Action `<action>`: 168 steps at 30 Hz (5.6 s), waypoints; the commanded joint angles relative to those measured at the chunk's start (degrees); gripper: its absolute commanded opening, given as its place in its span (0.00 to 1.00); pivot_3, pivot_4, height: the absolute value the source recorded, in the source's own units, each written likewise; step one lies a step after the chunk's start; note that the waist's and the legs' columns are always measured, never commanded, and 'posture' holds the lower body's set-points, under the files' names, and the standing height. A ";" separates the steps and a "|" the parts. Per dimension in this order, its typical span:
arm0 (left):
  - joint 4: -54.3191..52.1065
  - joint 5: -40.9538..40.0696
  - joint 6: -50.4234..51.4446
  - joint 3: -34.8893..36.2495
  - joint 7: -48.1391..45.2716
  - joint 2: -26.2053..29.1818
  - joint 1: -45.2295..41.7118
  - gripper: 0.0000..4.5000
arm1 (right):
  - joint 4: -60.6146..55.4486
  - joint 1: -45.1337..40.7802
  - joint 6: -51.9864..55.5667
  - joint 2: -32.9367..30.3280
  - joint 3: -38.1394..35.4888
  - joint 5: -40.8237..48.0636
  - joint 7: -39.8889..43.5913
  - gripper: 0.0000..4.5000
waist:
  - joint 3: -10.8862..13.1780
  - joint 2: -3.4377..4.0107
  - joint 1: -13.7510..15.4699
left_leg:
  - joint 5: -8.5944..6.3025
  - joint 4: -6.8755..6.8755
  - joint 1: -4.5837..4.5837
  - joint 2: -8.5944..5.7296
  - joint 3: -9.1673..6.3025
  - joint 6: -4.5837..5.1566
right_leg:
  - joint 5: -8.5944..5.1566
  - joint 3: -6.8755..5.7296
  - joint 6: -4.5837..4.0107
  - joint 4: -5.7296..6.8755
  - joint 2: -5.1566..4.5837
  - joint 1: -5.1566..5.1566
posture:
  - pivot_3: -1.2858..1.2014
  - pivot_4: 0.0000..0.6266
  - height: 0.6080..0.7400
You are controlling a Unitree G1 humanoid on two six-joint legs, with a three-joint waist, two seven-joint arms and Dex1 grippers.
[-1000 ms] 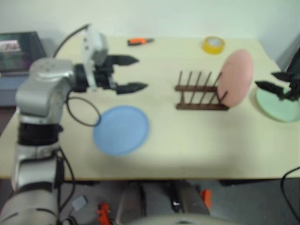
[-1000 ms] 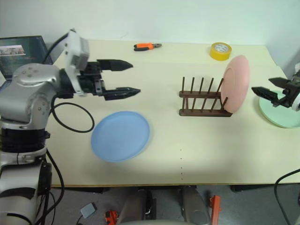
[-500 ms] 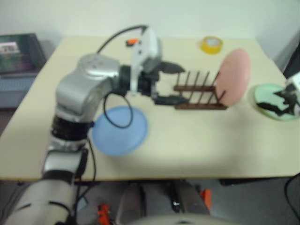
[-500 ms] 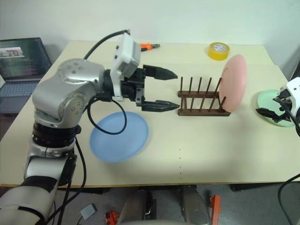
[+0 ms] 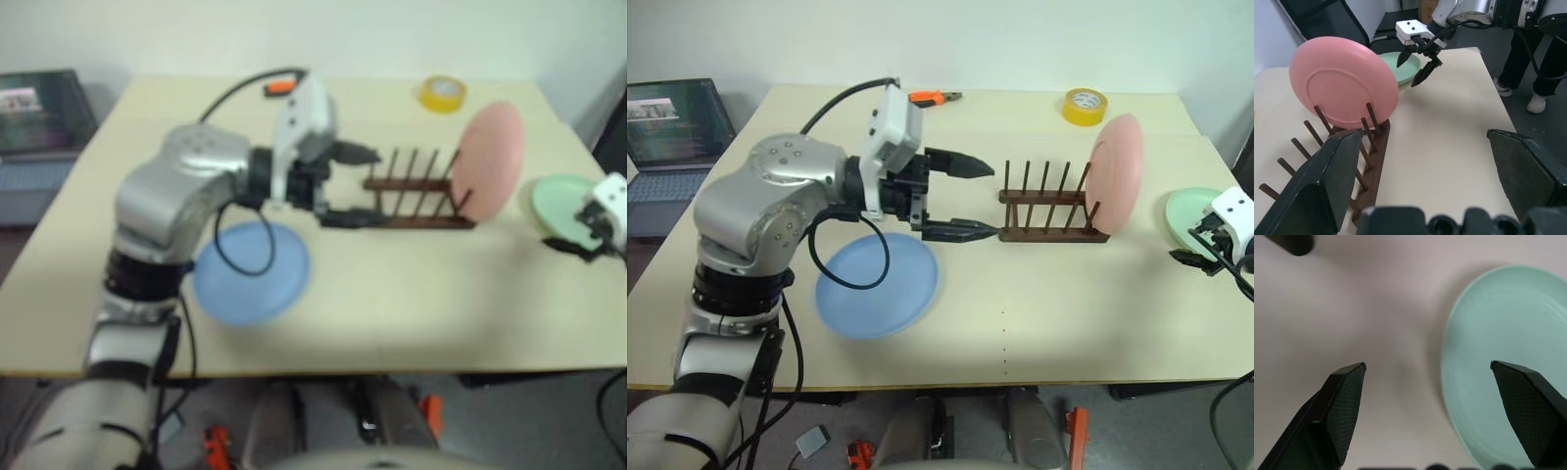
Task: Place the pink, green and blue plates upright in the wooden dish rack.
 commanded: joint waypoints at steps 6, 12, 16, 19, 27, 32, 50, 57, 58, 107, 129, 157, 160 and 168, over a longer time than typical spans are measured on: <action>-2.12 -1.17 0.68 0.83 1.48 -0.33 0.03 1.00 | 2.01 1.12 -12.28 -3.69 0.62 -2.79 2.99 0.99 | 0.00 0.00 -0.03 | 0.00 0.01 0.06 0.00 0.02 0.00 | 0.01 0.03 0.01 0.03 0.00 0.03 | 0.52 0.24 1.00; -2.43 -1.40 1.07 1.03 1.55 -0.27 0.25 1.00 | 4.33 0.39 -13.86 -3.81 1.69 -4.94 3.04 0.99 | 0.00 0.01 -0.04 | 0.00 0.02 0.07 0.00 0.04 0.00 | 0.01 0.05 0.01 0.02 0.00 0.04 | 0.52 0.24 1.00; -2.46 -1.28 1.16 1.05 1.58 -0.05 0.59 1.00 | 4.44 1.48 -15.17 -4.15 0.48 -3.89 4.99 0.99 | -0.01 0.01 -0.04 | 0.00 0.02 0.10 0.00 0.04 0.00 | 0.01 0.07 0.01 0.06 0.00 0.04 | 0.52 0.24 1.00; -2.45 -1.23 1.12 1.10 1.59 0.04 0.72 1.00 | 4.66 2.42 -17.50 -4.66 -0.04 -3.81 5.38 0.99 | -0.01 0.01 0.03 | 0.00 0.02 0.12 0.00 0.03 -0.01 | 0.01 0.05 0.00 0.05 0.00 0.07 | 0.52 0.24 1.00; -1.94 -1.13 0.83 0.90 1.53 -0.11 0.60 1.00 | 2.20 0.62 -16.04 -5.87 -4.19 2.14 11.29 0.99 | -0.01 0.01 -0.02 | 0.00 0.02 0.19 0.00 0.05 -0.01 | 0.02 0.11 0.02 0.07 0.00 0.10 | 0.52 0.24 1.00; -1.65 -0.97 0.67 0.71 1.56 -0.35 0.47 1.00 | 5.90 -5.96 -13.19 -7.37 -3.11 1.14 12.32 0.99 | 0.00 0.04 -0.07 | 0.00 0.00 0.32 0.00 0.06 0.00 | 0.04 0.26 0.01 0.10 0.00 0.12 | 0.52 0.24 1.00; -3.44 -1.30 1.82 0.92 3.34 -0.60 1.75 1.00 | 19.99 -15.31 -16.39 -6.47 7.77 -11.10 15.62 0.99 | 0.02 0.07 -0.30 | -0.01 -0.05 0.47 -0.04 0.28 0.00 | 0.07 0.91 0.07 0.10 0.01 0.11 | 0.52 0.24 1.00; -3.91 -1.65 2.60 0.84 3.84 -0.84 1.90 1.00 | 20.37 -13.10 -20.61 -6.50 9.89 -14.06 13.12 0.99 | 0.02 0.07 -0.51 | -0.01 -0.05 0.53 -0.05 0.32 0.00 | 0.08 0.97 0.09 0.12 0.02 0.12 | 0.52 0.24 1.00; -3.88 -1.68 2.67 0.86 3.83 -0.88 1.88 1.00 | 20.25 -13.05 -20.75 -6.54 9.60 -13.73 13.36 0.99 | 0.02 0.07 -0.52 | -0.01 -0.05 0.52 -0.05 0.31 0.00 | 0.08 0.97 0.09 0.11 0.02 0.12 | 0.52 0.24 1.00; -3.69 -1.34 2.02 0.13 3.57 -1.96 2.07 1.00 | 26.41 -29.14 -15.26 -6.96 8.28 -16.43 11.43 0.99 | 0.09 0.16 -1.52 | -0.03 -0.16 0.88 -0.10 0.41 0.01 | 0.08 1.14 0.10 0.04 0.01 0.41 | 0.52 0.24 1.00; -3.65 -1.32 2.62 -0.03 3.85 -2.18 2.11 1.00 | 30.17 -29.85 -17.16 -7.97 11.18 -22.36 3.69 0.99 | 0.09 0.17 -1.60 | -0.04 -0.15 0.89 -0.11 0.41 0.01 | 0.07 1.15 0.07 0.06 0.01 0.41 | 0.52 0.24 1.00; -4.14 -2.45 4.14 0.18 4.28 -1.45 1.87 1.00 | 31.55 -28.52 -7.66 -6.22 1.58 -13.09 11.94 0.99 | 0.09 0.16 -1.66 | -0.04 -0.15 0.89 -0.12 0.38 0.01 | 0.08 1.14 0.10 0.05 0.00 0.43 | 0.52 0.24 1.00; -4.22 -2.62 4.44 0.20 4.15 -1.28 1.86 1.00 | 31.39 -26.37 -8.56 -6.43 2.63 -14.54 9.68 0.99 | 0.09 0.17 -1.66 | -0.04 -0.15 0.90 -0.12 0.40 0.01 | 0.08 1.15 0.10 0.06 0.00 0.43 | 0.52 0.24 1.00; -5.05 -3.60 5.53 0.36 4.48 -0.68 1.94 1.00 | 31.33 -24.74 -12.71 -5.52 6.69 -19.39 2.53 0.99 | 0.09 0.17 -1.80 | -0.04 -0.14 0.92 -0.13 0.40 0.01 | 0.08 1.17 0.10 0.08 0.00 0.43 | 0.52 0.24 1.00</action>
